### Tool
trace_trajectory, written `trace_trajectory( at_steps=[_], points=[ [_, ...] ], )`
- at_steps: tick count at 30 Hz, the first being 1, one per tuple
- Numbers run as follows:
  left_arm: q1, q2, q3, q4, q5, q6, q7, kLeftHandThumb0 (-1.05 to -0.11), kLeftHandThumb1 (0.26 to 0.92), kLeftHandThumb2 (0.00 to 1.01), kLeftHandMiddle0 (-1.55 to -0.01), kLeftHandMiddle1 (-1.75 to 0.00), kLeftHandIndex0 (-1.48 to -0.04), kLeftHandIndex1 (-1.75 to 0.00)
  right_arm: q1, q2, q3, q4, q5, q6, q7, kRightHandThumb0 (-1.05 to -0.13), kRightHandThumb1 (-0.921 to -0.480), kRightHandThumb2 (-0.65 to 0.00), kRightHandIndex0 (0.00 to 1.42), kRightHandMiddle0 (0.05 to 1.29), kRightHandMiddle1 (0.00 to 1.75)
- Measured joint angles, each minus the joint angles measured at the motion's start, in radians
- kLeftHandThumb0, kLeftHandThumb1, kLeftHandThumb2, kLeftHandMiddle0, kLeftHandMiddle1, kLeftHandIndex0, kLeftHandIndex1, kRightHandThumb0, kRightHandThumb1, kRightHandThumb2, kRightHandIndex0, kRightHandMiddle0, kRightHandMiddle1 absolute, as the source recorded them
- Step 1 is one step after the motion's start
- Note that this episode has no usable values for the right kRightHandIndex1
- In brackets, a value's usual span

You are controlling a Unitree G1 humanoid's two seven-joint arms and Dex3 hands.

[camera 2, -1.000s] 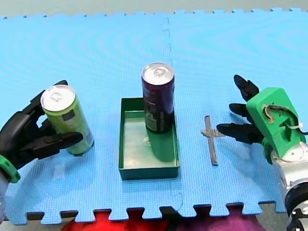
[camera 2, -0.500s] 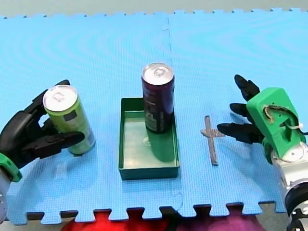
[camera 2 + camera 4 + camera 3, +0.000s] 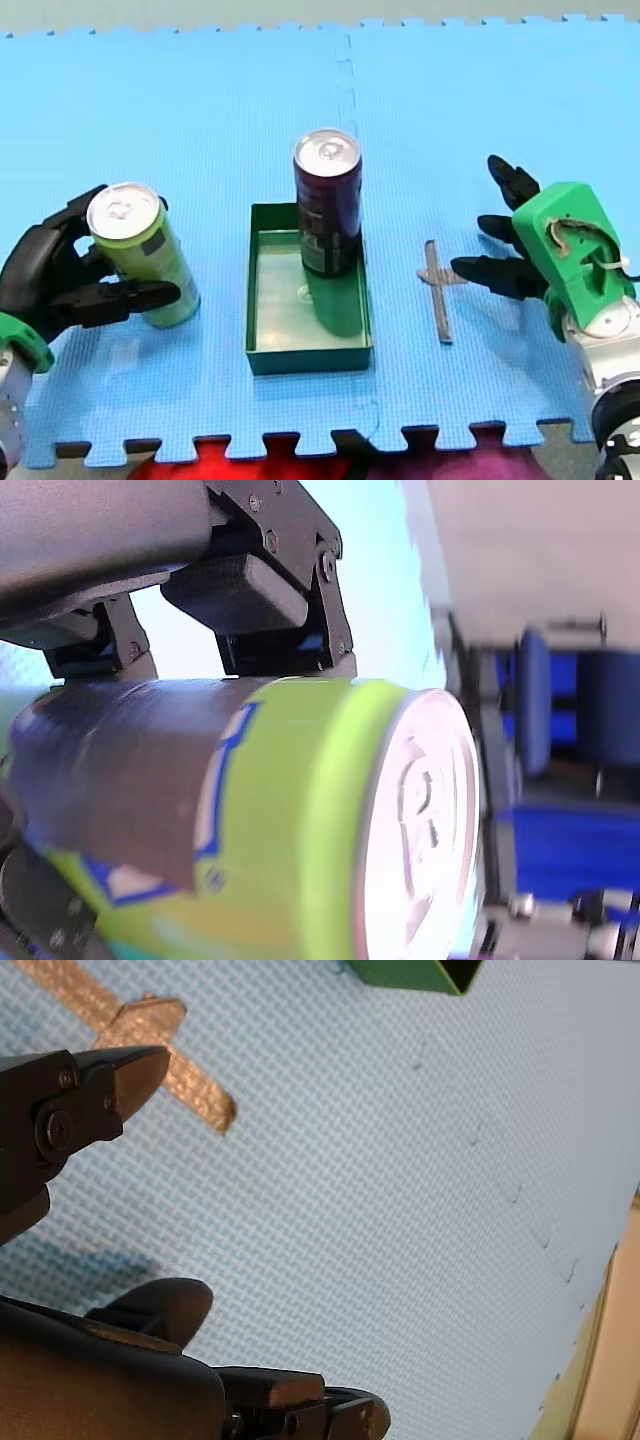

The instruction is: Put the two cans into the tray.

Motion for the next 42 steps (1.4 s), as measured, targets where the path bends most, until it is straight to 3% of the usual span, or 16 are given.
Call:
trace_trajectory(
  at_steps=[3,6,31,36,42],
  points=[
    [0.0,-0.012,0.0,0.0,0.01,-0.028,0.087,-0.2,0.748,0.04,-0.83,-1.75,-0.58,-1.75,0.0,0.0,-0.008,0.0,0.008,0.003,0.0,-0.868,-0.791,-0.001,0.24,0.12,0.0],
    [-0.001,-0.014,0.0,0.0,0.01,-0.03,0.097,-0.201,0.752,0.04,-0.84,-1.75,-0.57,-1.75,0.0,0.0,-0.013,0.0,0.015,0.005,0.0,-0.87,-0.789,0.0,0.24,0.12,0.0],
    [-0.016,-0.026,0.058,-0.008,-0.063,0.001,-0.014,-0.209,0.777,0.05,-0.85,-1.75,-0.54,-1.75,0.0,0.0,-0.013,0.0,0.015,0.012,-0.003,-0.885,-0.795,-0.001,0.24,0.13,0.0],
    [-0.019,-0.039,0.056,-0.049,-0.068,-0.008,-0.012,-0.202,0.778,0.05,-0.85,-1.75,-0.53,-1.75,0.0,0.0,-0.004,-0.002,0.01,0.01,-0.003,-0.889,-0.8,-0.002,0.25,0.13,0.0],
    [-0.001,-0.054,0.013,-0.168,-0.02,-0.014,0.052,-0.193,0.774,0.05,-0.85,-1.75,-0.53,-1.75,0.001,0.0,0.003,-0.003,0.004,0.009,-0.003,-0.893,-0.804,-0.002,0.25,0.13,0.0]
  ],
)
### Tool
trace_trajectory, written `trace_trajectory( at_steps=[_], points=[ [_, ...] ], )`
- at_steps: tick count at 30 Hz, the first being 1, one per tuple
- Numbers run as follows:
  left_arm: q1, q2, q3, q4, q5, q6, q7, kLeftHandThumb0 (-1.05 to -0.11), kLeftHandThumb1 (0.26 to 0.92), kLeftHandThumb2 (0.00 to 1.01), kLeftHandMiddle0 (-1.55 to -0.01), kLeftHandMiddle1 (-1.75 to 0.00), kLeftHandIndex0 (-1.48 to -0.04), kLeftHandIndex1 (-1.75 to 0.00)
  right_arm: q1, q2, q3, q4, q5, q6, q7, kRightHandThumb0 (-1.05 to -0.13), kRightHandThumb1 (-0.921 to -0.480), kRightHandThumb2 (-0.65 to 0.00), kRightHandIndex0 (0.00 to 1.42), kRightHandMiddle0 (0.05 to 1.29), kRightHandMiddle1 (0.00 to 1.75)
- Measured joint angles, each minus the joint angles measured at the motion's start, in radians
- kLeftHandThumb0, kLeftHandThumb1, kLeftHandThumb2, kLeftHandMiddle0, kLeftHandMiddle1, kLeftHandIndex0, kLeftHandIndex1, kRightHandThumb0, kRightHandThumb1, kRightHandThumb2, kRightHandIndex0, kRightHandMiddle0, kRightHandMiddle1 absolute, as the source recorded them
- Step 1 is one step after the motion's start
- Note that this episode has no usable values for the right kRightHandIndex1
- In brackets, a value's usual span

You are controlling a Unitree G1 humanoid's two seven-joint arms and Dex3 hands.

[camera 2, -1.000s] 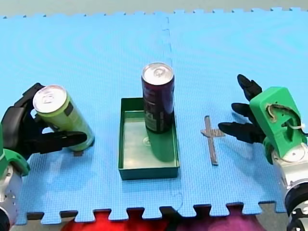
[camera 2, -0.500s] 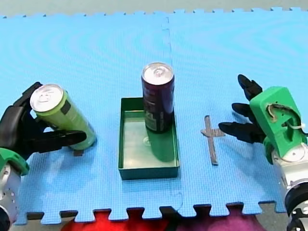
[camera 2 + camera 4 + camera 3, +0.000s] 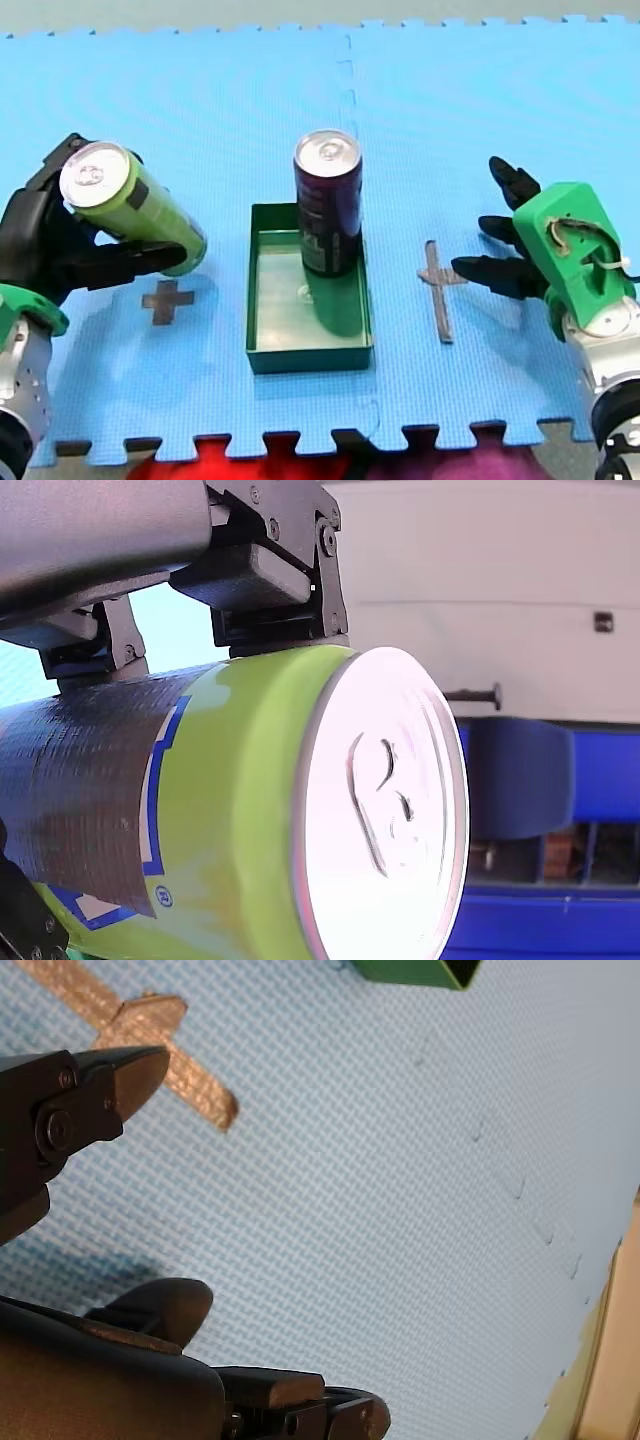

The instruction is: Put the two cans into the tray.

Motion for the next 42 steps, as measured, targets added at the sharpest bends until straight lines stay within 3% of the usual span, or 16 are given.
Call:
trace_trajectory(
  at_steps=[10,27,42],
  points=[
    [0.06,-0.005,-0.07,-0.206,0.077,0.085,0.077,-0.2,0.765,0.05,-0.86,-1.75,-0.54,-1.75,0.0,0.002,0.006,0.002,-0.007,0.0,0.0,-0.898,-0.813,-0.002,0.25,0.12,0.0],
    [0.131,0.016,-0.166,-0.535,0.119,0.24,0.06,-0.238,0.757,0.04,-0.88,-1.75,-0.57,-1.75,0.002,0.007,0.01,0.005,-0.008,0.0,0.0,-0.898,-0.823,-0.002,0.24,0.12,0.0],
    [0.2,0.028,-0.256,-0.83,0.134,0.459,0.022,-0.286,0.753,0.05,-0.9,-1.75,-0.6,-1.75,0.005,0.015,0.01,0.007,-0.009,-0.001,-0.014,-0.916,-0.828,-0.001,0.25,0.13,0.0]
  ],
)
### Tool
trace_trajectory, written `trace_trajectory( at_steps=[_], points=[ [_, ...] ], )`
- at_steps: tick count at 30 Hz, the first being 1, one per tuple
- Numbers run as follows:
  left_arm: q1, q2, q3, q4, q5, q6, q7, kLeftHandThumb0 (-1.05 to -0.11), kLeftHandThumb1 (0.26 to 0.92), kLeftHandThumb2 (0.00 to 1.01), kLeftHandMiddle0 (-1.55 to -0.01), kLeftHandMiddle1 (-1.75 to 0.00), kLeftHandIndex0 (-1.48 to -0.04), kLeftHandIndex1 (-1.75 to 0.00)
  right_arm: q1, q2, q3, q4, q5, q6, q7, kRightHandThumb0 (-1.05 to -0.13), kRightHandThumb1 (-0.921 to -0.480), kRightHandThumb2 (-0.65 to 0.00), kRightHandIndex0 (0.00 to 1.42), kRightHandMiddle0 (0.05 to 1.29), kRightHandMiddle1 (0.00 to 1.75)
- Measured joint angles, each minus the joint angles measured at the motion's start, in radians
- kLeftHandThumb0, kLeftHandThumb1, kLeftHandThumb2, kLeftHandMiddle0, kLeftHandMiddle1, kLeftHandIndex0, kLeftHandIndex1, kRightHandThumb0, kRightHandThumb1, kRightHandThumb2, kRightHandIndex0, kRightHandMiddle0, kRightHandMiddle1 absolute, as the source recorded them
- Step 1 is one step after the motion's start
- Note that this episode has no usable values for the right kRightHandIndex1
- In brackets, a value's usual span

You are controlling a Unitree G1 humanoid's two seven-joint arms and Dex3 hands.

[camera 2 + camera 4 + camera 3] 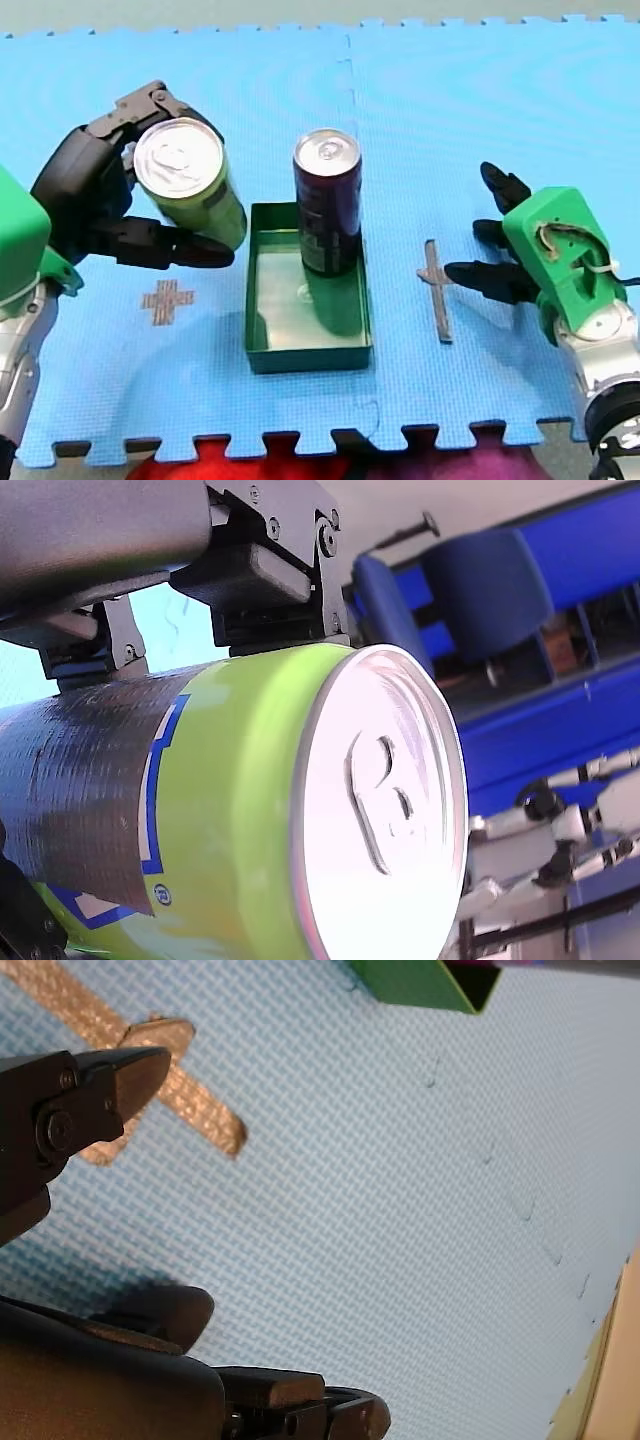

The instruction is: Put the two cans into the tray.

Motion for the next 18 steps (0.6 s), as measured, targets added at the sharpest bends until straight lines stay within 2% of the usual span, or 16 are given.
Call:
trace_trajectory(
  at_steps=[4,11,18],
  points=[
    [0.015,0.002,-0.017,-0.062,-0.024,0.032,-0.006,-0.301,0.752,0.05,-0.91,-1.75,-0.6,-1.75,0.003,0.0,0.0,0.001,-0.001,-0.003,-0.003,-0.917,-0.828,-0.001,0.25,0.13,0.0],
    [0.028,0.001,-0.035,-0.101,-0.056,0.072,-0.006,-0.322,0.751,0.05,-0.91,-1.75,-0.61,-1.75,0.004,0.0,-0.001,0.002,0.0,-0.005,-0.004,-0.917,-0.828,0.0,0.24,0.13,0.0],
    [0.048,-0.016,-0.05,-0.092,-0.077,0.081,-0.006,-0.334,0.75,0.05,-0.91,-1.75,-0.62,-1.75,0.005,0.001,-0.002,0.002,0.0,-0.006,-0.004,-0.925,-0.832,-0.002,0.24,0.13,0.0]
  ],
)
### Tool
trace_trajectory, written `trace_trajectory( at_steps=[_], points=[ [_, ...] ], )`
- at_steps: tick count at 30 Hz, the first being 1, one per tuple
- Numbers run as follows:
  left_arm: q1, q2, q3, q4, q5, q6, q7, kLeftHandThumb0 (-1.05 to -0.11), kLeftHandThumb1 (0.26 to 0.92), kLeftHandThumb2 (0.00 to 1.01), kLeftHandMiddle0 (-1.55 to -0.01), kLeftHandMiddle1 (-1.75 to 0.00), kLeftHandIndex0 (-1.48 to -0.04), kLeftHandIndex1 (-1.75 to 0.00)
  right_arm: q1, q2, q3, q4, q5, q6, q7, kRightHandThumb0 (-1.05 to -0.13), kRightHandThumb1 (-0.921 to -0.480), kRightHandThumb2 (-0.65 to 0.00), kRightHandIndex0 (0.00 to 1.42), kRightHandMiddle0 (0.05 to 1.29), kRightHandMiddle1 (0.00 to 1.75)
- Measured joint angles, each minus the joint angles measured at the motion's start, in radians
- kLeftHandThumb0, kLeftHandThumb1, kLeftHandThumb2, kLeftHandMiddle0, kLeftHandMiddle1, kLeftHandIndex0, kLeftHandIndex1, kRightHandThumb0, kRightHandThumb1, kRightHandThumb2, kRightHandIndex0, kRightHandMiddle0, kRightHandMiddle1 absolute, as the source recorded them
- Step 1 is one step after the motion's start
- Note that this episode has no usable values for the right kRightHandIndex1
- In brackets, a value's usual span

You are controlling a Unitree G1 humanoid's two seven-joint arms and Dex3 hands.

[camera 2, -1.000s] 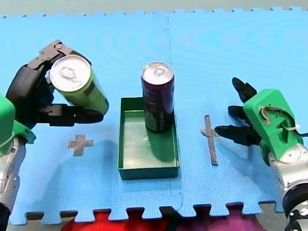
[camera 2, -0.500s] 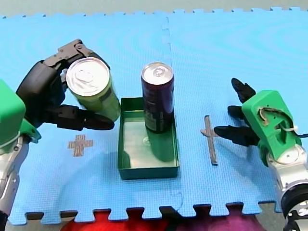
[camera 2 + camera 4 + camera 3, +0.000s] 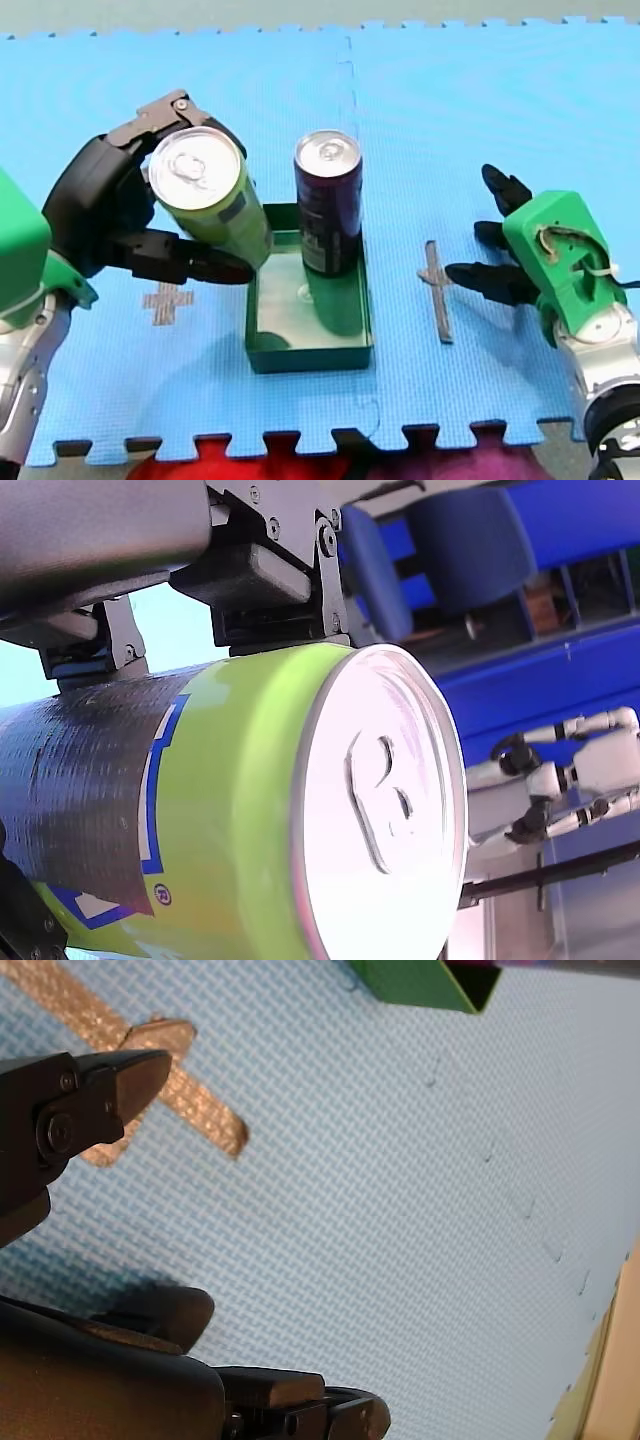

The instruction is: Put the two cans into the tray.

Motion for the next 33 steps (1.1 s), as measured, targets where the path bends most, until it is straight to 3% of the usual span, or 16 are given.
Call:
trace_trajectory(
  at_steps=[9,18,33],
  points=[
    [-0.009,-0.021,-0.008,0.037,-0.016,0.001,0.004,-0.336,0.746,0.05,-0.91,-1.75,-0.62,-1.75,0.001,0.0,0.0,0.0,0.0,-0.002,-0.002,-0.929,-0.838,-0.002,0.24,0.13,0.0],
    [-0.026,-0.051,-0.007,0.132,-0.024,-0.01,0.012,-0.332,0.744,0.05,-0.91,-1.75,-0.63,-1.75,0.002,-0.003,0.002,-0.001,-0.003,-0.009,-0.003,-0.93,-0.842,-0.002,0.25,0.13,0.0],
    [-0.109,-0.08,0.004,0.347,-0.027,-0.091,0.01,-0.301,0.747,0.05,-0.91,-1.75,-0.63,-1.75,0.004,-0.005,0.007,-0.005,-0.006,-0.016,-0.003,-0.93,-0.849,-0.002,0.24,0.12,0.0]
  ],
)
